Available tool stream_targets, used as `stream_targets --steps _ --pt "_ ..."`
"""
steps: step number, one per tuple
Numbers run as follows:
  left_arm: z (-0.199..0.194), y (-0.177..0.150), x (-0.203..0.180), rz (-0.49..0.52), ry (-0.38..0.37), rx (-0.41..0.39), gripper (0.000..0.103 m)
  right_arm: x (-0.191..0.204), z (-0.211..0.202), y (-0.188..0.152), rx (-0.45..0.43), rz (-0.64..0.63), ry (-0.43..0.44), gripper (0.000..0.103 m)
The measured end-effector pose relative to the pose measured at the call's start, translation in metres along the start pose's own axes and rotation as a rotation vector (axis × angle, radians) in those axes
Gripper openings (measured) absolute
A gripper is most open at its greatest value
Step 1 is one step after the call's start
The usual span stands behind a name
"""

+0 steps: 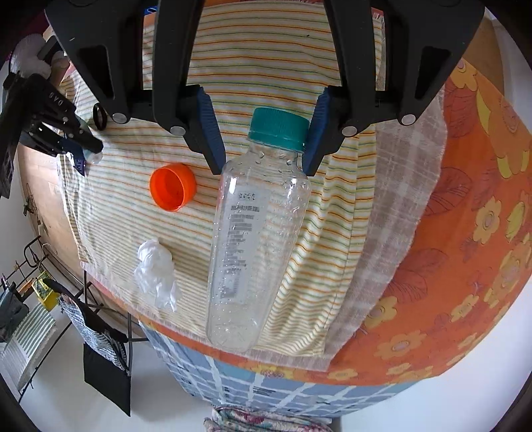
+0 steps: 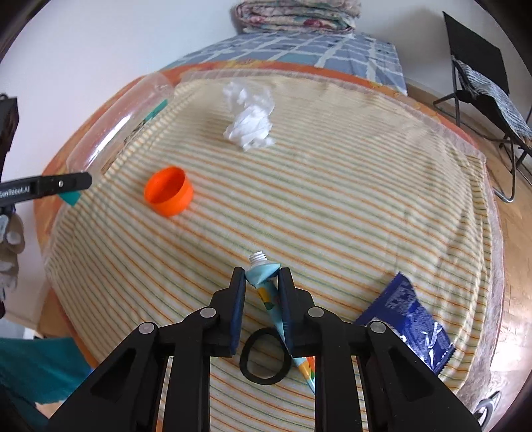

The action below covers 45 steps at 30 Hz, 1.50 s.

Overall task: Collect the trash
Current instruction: 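Carry the clear bottle and toothpaste tube over the blue basket with both tools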

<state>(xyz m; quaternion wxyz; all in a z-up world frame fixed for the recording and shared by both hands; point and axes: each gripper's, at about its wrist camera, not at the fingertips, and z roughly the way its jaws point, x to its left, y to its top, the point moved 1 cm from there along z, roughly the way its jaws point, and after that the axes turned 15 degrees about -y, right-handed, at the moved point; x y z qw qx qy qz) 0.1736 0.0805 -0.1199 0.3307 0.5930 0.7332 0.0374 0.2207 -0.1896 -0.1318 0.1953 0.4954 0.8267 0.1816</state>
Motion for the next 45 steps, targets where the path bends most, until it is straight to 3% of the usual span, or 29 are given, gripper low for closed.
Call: stream_targets --steps 9,23,33,45 --pt "-0.03 -0.009 -0.02 0.056 -0.056 -0.034 0.049 -0.016 -0.026 0.008 -0.069 0.079 0.02 0.016" --pt "-0.075 -0.069 -0.067 0.181 -0.169 -0.009 0.049 -0.035 -0.09 0.0 -0.191 0.182 0.091 0.016" --pt "-0.086 -0.127 -0.1 0.234 -0.204 0.012 0.049 -0.034 -0.121 -0.038 -0.192 0.243 0.175 0.016" --pt "-0.078 -0.196 -0.116 0.208 -0.228 0.011 0.049 -0.006 -0.133 -0.087 -0.144 0.253 0.249 0.016"
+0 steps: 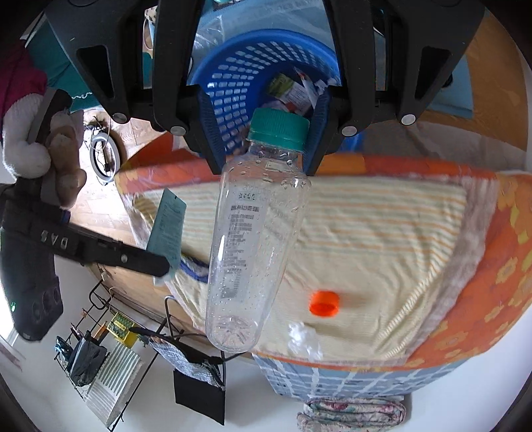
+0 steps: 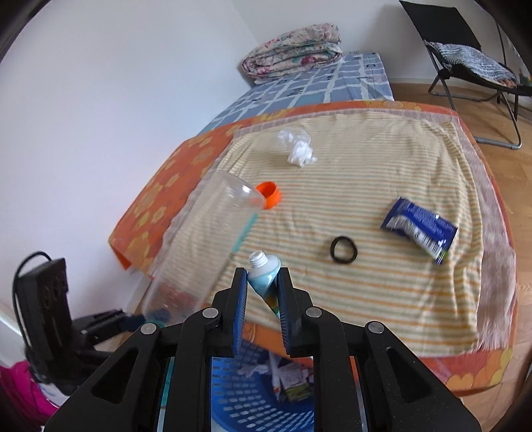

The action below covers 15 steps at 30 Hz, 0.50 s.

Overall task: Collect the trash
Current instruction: 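Carry the clear bottle and toothpaste tube over the blue basket with both tools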

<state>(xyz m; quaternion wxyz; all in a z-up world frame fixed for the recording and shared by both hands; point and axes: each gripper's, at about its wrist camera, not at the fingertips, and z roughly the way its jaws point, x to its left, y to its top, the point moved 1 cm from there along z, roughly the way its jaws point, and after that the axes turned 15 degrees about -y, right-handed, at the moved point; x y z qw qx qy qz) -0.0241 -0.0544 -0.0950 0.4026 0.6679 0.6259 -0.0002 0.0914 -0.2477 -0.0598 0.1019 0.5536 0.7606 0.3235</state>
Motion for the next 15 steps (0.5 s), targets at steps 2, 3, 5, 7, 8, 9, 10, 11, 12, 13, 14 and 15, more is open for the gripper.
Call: stream_targets --steps 2,3,5,7,8,9,10,11,12,13,14,15 --pt "0.005 -0.009 -0.001 -0.002 0.007 0.008 0.049 0.001 -0.001 -0.007 0.007 0.003 0.003 0.016" --pt "0.007 -0.013 0.0 -0.001 0.012 0.013 0.049 0.002 0.0 -0.01 0.012 0.005 0.005 0.016" --pt "0.013 -0.02 0.0 0.006 0.023 0.031 0.049 0.002 0.001 -0.016 0.022 0.006 0.003 0.016" --pt "0.018 -0.026 -0.001 0.008 0.032 0.043 0.049 0.002 0.004 -0.022 0.035 0.011 0.002 0.016" --pt "0.02 -0.027 0.0 0.009 0.033 0.047 0.049 0.002 0.005 -0.025 0.042 0.016 0.002 0.016" --pt "0.022 -0.028 -0.001 0.012 0.036 0.052 0.049 0.001 0.006 -0.028 0.048 0.021 0.002 0.016" --pt "0.024 -0.03 -0.001 0.017 0.041 0.055 0.049 0.0 0.008 -0.031 0.053 0.025 0.001 0.016" --pt "0.025 -0.03 -0.001 0.022 0.043 0.058 0.049 0.001 0.008 -0.034 0.056 0.028 0.0 0.016" --pt "0.027 -0.03 -0.002 0.028 0.044 0.063 0.049 0.0 0.01 -0.036 0.061 0.032 0.001 0.016" --pt "0.029 -0.031 -0.003 0.034 0.045 0.067 0.049 0.0 0.011 -0.038 0.065 0.037 0.002 0.016" --pt "0.031 -0.032 -0.004 0.039 0.047 0.069 0.049 0.001 0.012 -0.041 0.072 0.043 0.003 0.016" --pt "0.032 -0.032 -0.004 0.044 0.049 0.072 0.049 0.001 0.013 -0.043 0.077 0.046 0.005 0.016"
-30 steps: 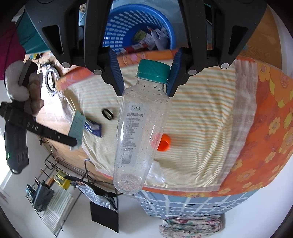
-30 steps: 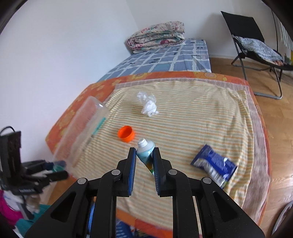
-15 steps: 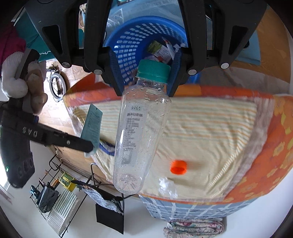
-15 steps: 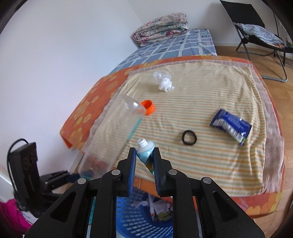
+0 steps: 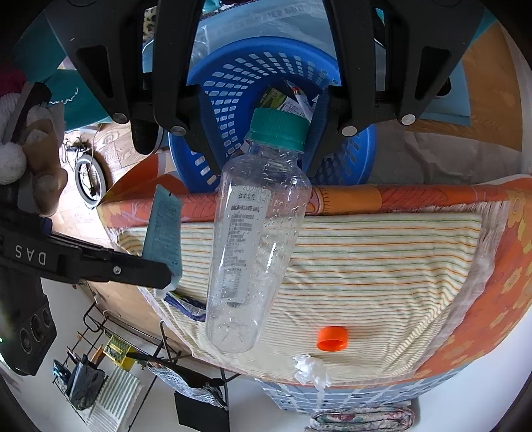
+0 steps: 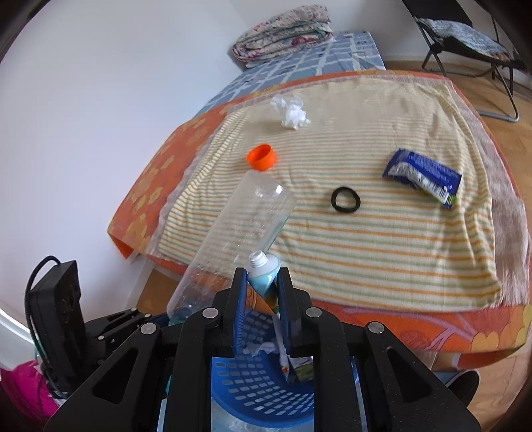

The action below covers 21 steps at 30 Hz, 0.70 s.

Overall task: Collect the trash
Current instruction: 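Carry the clear bottle and toothpaste tube over the blue basket with both tools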

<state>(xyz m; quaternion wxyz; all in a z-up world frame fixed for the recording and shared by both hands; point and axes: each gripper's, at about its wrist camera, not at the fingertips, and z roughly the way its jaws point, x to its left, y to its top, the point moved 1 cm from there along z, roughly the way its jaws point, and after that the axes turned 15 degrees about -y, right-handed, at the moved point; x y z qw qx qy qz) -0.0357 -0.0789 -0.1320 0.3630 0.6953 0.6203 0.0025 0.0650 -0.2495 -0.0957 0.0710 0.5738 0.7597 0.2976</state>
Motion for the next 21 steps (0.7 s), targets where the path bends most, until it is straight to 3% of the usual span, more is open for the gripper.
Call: stream_targets --steps 11,18,21 --pt "0.027 -0.011 0.005 0.008 0.017 0.103 0.049 -0.003 0.009 -0.014 0.044 0.034 0.015 0.016" --pt "0.032 -0.012 0.005 0.009 0.026 0.114 0.049 -0.002 0.015 -0.019 0.063 0.035 0.018 0.016" --pt "0.037 -0.014 0.005 0.006 0.036 0.143 0.055 -0.002 0.016 -0.021 0.072 0.034 0.026 0.016"
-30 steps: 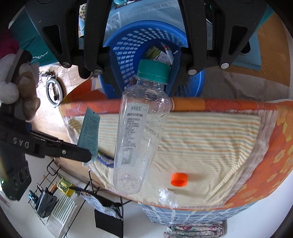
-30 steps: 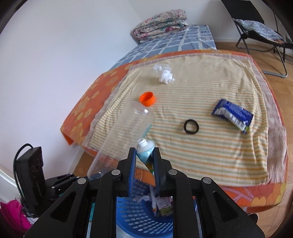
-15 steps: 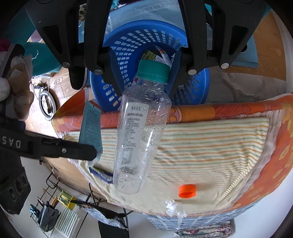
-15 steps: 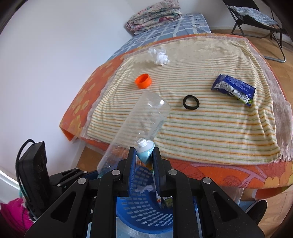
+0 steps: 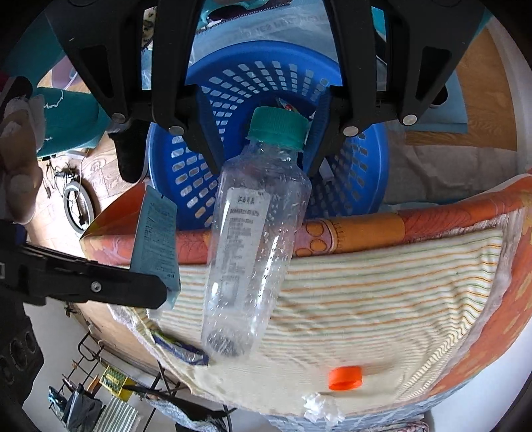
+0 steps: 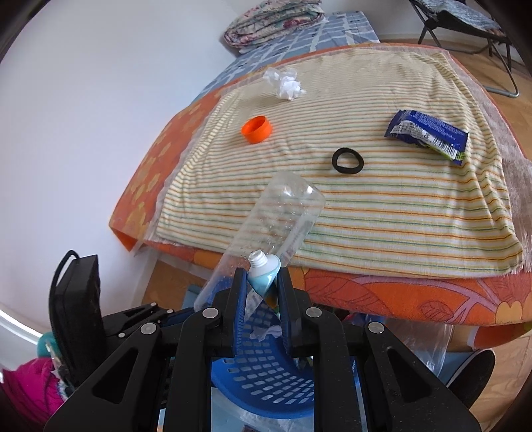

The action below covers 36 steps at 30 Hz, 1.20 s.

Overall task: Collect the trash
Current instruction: 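Carry the clear bottle and toothpaste tube over the blue basket with both tools, then open both tools to drop the bottle and tube into the basket, then move the left tool to the orange cap while the right tool reaches the blue wrapper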

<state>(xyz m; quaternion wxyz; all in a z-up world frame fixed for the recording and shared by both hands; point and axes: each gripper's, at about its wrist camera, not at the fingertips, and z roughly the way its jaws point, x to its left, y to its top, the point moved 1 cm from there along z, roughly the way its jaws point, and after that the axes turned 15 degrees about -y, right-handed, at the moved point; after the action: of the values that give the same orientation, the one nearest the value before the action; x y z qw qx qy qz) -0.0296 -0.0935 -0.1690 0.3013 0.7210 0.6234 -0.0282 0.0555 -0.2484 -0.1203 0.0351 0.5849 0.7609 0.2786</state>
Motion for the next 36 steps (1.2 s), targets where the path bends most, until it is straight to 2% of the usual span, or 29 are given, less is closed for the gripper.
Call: stream_targets --steps 4,6,8,10,11,14,24,36 --pt "0.001 0.0 0.003 -0.008 0.011 0.01 0.066 0.0 0.005 -0.002 0.027 0.003 0.001 0.017" --pt "0.0 0.001 0.003 -0.007 0.016 0.01 0.067 -0.001 0.007 -0.002 0.047 0.006 -0.001 0.017" --pt "0.0 0.001 0.003 -0.008 0.015 0.01 0.067 -0.002 0.009 -0.003 0.065 0.012 -0.011 0.022" --pt "0.0 0.001 0.003 -0.011 0.01 0.012 0.067 -0.005 0.009 -0.003 0.07 0.02 -0.016 0.04" --pt "-0.001 0.001 0.003 -0.012 0.006 0.013 0.067 -0.006 0.008 -0.003 0.067 0.023 -0.017 0.047" --pt "-0.002 0.0 0.001 -0.009 0.006 0.014 0.067 -0.006 0.005 -0.004 0.054 0.016 -0.018 0.054" --pt "-0.007 0.003 0.001 -0.014 0.011 -0.005 0.067 -0.003 0.003 -0.005 0.049 -0.019 -0.042 0.054" --pt "-0.014 0.01 -0.002 0.005 0.023 -0.036 0.067 -0.002 -0.007 -0.002 0.0 -0.049 -0.08 0.054"
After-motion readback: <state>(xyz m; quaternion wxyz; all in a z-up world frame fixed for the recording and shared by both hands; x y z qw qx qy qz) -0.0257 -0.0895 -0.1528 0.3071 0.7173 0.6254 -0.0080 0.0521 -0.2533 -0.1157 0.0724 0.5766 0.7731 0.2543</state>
